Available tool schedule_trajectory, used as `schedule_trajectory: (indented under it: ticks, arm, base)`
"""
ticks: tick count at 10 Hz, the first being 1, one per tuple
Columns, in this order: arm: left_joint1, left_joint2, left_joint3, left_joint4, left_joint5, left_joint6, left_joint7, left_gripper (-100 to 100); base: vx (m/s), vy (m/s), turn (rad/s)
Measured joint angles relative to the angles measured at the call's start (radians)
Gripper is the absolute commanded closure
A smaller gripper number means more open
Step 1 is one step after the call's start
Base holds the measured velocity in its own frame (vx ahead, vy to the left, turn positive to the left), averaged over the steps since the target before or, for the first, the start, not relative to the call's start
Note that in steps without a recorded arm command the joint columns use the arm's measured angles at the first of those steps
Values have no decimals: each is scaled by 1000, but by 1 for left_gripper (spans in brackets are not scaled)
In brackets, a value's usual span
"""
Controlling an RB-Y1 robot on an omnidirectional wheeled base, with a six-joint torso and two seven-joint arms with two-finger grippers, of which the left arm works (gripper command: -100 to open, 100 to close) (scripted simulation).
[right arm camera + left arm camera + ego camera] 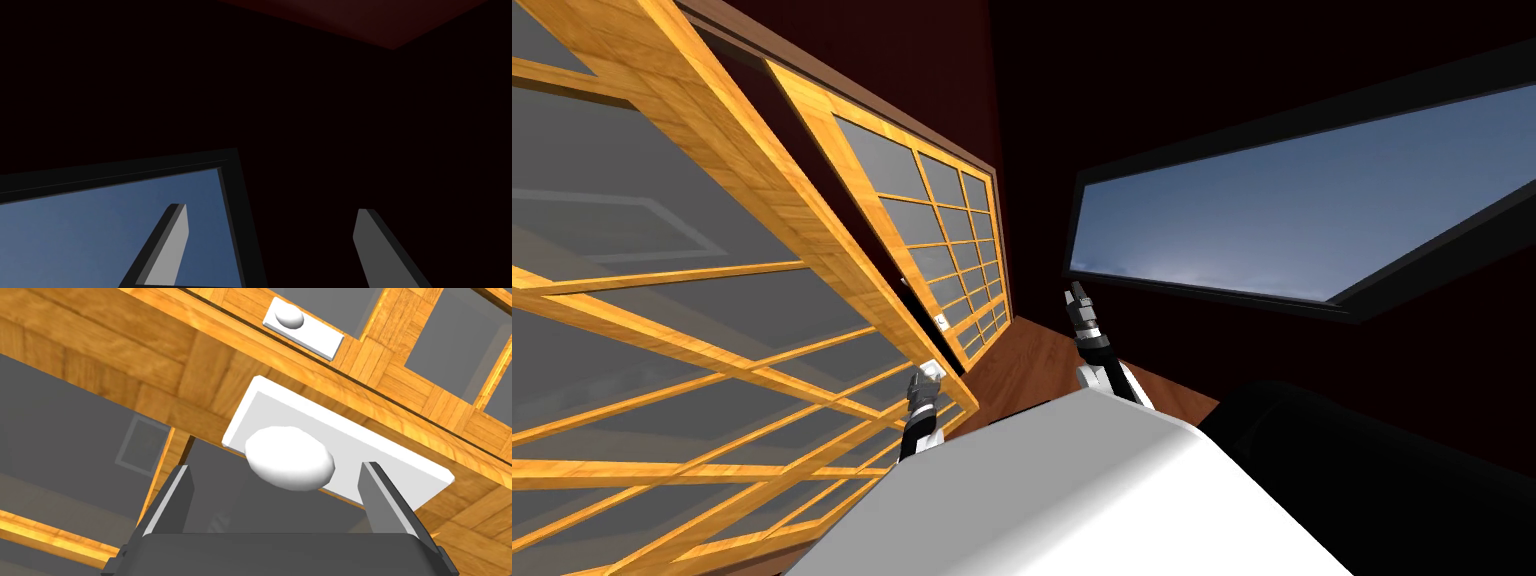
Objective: Pull the door open
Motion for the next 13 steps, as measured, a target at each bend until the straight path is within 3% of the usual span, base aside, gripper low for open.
schedule_trajectory:
  ticks: [13]
  arm:
    - [-21,-35,-31,-9,122,1,325,-100]
  base:
    - [-48,10,-43]
